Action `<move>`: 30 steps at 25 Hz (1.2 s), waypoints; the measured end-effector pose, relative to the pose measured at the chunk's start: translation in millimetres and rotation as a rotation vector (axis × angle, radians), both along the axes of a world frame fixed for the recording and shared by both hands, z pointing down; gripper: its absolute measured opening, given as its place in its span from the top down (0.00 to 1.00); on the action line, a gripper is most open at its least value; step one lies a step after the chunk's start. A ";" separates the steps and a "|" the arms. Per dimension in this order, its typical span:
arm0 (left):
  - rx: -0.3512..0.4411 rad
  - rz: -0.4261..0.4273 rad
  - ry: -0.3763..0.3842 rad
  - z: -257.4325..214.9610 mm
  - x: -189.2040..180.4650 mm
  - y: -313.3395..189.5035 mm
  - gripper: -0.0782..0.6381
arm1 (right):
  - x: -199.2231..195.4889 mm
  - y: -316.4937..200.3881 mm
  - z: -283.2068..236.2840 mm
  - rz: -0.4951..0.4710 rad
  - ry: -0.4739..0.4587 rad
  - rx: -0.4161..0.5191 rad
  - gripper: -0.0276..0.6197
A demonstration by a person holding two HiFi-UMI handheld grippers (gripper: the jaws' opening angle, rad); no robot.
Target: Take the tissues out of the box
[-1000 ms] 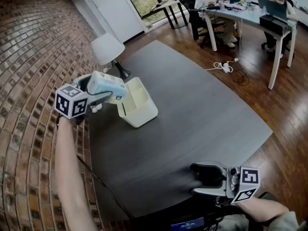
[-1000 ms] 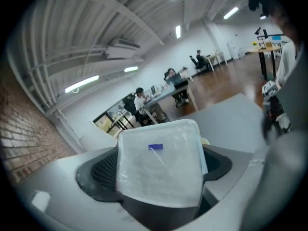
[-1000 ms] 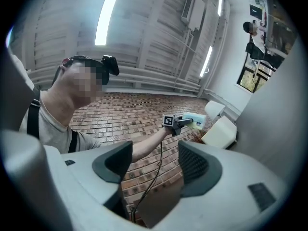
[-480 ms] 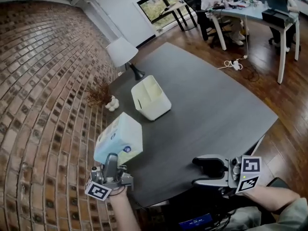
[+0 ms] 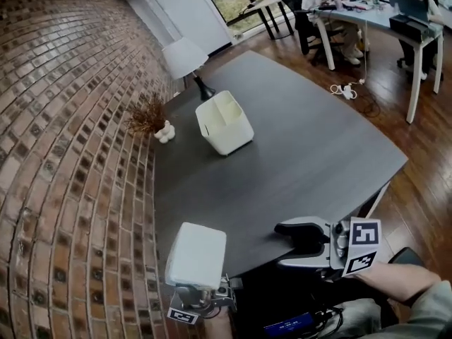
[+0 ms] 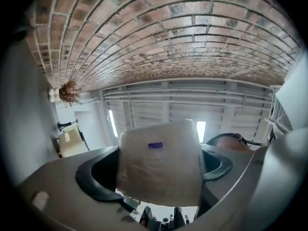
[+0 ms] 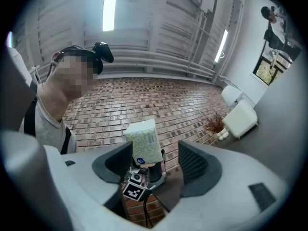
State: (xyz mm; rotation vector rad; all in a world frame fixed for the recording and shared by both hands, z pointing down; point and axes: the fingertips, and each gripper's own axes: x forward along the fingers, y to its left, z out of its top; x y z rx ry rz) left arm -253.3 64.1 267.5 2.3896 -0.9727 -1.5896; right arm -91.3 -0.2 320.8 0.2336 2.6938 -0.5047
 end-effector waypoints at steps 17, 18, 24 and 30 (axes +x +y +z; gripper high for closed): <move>-0.015 0.070 0.003 25.7 6.3 15.5 0.21 | -8.4 29.3 4.3 -0.048 0.039 0.069 0.48; -0.010 0.066 0.013 25.5 4.0 15.7 0.21 | -8.1 28.9 4.2 -0.048 0.043 0.074 0.48; -0.006 0.049 0.070 31.2 -9.2 17.5 0.21 | -8.7 30.3 5.2 -0.053 0.056 0.097 0.48; -0.008 0.056 0.075 31.6 -7.6 15.2 0.21 | -7.6 27.8 6.7 -0.047 0.063 0.097 0.48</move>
